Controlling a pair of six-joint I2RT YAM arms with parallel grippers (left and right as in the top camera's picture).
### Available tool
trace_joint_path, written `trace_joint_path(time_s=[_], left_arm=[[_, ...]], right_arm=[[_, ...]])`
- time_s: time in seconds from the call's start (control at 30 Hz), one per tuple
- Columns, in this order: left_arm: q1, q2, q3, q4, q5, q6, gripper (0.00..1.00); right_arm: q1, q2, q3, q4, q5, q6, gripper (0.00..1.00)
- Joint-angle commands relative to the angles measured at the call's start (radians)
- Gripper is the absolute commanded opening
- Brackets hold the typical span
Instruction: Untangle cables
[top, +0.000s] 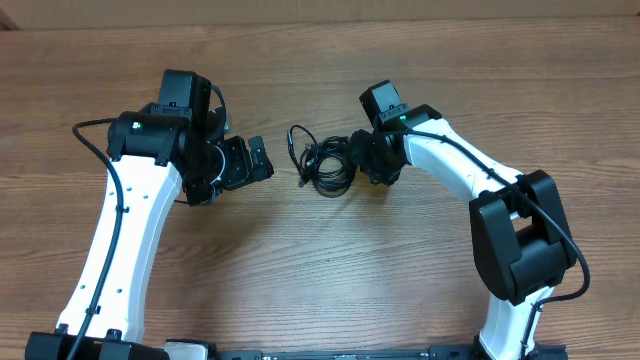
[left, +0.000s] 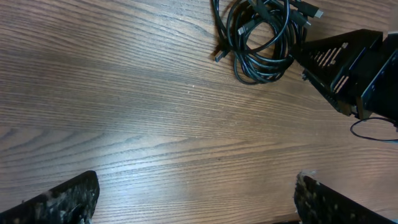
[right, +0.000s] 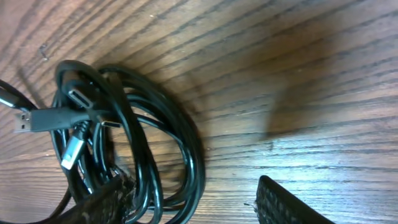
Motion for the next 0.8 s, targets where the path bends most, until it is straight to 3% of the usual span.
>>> trace_joint_path(time_s=[0.0, 0.43, 0.53, 0.73, 0.77], left_arm=[[-0.008, 0.008, -0.006, 0.001, -0.006, -0.015, 1.00], [-0.008, 0.008, -0.008, 0.000, -0.006, -0.014, 1.00], [-0.008, 0.008, -0.008, 0.000, -0.006, -0.014, 1.00], [-0.008, 0.008, -0.008, 0.000, -0.006, -0.014, 1.00], [-0.008, 0.008, -0.008, 0.000, -0.006, -0.014, 1.00]], right_arm=[[0.001, 0.003, -0.007, 0.016, 0.003, 0.005, 0.57], [0.076, 0.031, -0.010, 0.075, 0.032, 0.028, 0.49], [0.085, 0.047, -0.010, 0.081, 0.041, 0.027, 0.41], [0.084, 0.048, 0.003, 0.075, 0.057, 0.000, 0.04], [0.084, 0.048, 0.016, 0.063, 0.058, -0.010, 0.04]])
